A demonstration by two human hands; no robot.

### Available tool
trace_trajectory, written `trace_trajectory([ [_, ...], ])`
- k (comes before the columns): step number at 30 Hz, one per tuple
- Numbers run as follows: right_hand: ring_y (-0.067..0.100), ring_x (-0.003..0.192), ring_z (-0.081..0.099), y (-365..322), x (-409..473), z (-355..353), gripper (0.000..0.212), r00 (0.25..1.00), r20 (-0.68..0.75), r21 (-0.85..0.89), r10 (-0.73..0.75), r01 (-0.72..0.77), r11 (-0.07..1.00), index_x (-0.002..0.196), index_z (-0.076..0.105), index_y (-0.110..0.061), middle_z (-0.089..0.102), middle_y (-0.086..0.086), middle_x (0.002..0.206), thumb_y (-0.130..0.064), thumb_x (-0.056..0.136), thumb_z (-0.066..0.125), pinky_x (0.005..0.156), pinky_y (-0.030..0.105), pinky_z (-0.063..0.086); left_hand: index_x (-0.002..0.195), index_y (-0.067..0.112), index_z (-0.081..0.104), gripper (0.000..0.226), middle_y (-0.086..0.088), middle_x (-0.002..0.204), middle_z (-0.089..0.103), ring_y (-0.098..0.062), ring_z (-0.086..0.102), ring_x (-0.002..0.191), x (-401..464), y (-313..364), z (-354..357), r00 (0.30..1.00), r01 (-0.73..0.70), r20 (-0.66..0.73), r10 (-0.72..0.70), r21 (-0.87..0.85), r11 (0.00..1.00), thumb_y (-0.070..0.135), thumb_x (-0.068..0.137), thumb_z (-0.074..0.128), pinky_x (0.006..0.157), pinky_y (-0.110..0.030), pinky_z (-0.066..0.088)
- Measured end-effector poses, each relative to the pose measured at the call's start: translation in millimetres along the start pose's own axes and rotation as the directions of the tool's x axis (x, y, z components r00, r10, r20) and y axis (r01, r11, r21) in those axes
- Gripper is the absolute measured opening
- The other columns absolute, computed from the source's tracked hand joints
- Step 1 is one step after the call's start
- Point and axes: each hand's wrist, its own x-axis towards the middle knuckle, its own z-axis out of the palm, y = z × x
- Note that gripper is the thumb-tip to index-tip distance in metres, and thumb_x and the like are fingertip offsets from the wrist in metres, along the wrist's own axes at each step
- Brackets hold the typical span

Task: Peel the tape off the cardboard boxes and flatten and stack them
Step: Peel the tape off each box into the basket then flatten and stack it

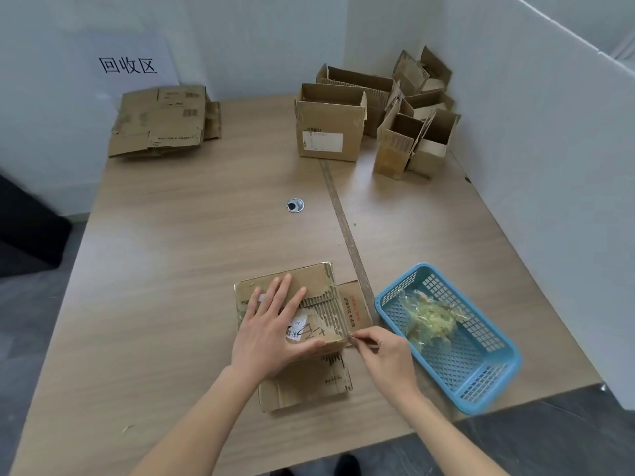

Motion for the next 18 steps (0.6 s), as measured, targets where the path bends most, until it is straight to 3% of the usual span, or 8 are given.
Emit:
trace_trajectory([
  [5, 0.002, 0.078, 0.067, -4, -1, -3, 0.009, 0.992, 0.001, -0.173, -0.125, 0.124, 0.977, 0.098, 0.077, -0.017, 0.073, -0.011, 0.093, -0.014, 0.09, 0.077, 0.071, 0.019, 0.058, 0.162, 0.032, 0.02, 0.105, 0.006, 0.171, 0.0, -0.012, -0.007, 0.157, -1, 0, 2, 1.0, 0.005, -0.023, -0.005, -0.006, 1.0, 0.098, 0.079, 0.027, 0.126, -0.048, 0.005],
  [9, 0.005, 0.074, 0.066, -5, -8, -5, 0.005, 0.991, 0.035, -0.193, -0.125, 0.13, 0.973, 0.1, 0.07, -0.017, 0.069, -0.011, 0.095, -0.019, 0.095, 0.069, 0.065, 0.027, 0.058, 0.162, 0.034, 0.017, 0.105, 0.008, 0.171, -0.002, -0.011, -0.009, 0.157, 0, 0, 3, 1.0, 0.017, -0.02, -0.017, -0.007, 1.0, 0.098, 0.079, 0.027, 0.126, -0.047, 0.004],
  [13, 0.002, 0.086, 0.066, 3, -17, -4, 0.012, 0.998, 0.047, -0.105, -0.036, 0.041, 0.994, 0.107, 0.073, -0.019, 0.07, -0.013, 0.1, -0.019, 0.095, 0.069, 0.077, 0.023, 0.058, 0.162, 0.034, 0.018, 0.104, 0.006, 0.171, -0.001, -0.012, -0.008, 0.157, 1, 0, 4, 1.0, 0.013, -0.027, -0.013, 0.003, 1.0, 0.097, 0.08, 0.028, 0.126, -0.048, 0.005],
  [18, -0.004, 0.096, 0.068, -5, -10, 7, 0.031, 0.987, 0.058, 0.214, 0.153, -0.162, 0.963, 0.119, 0.072, -0.025, 0.071, -0.019, 0.109, -0.02, 0.089, 0.079, 0.087, 0.022, 0.058, 0.162, 0.036, 0.013, 0.105, 0.008, 0.171, -0.006, -0.009, -0.013, 0.156, 1, 0, 2, 1.0, 0.019, -0.002, -0.019, 0.015, 1.0, 0.099, 0.078, 0.022, 0.128, -0.047, 0.002],
])
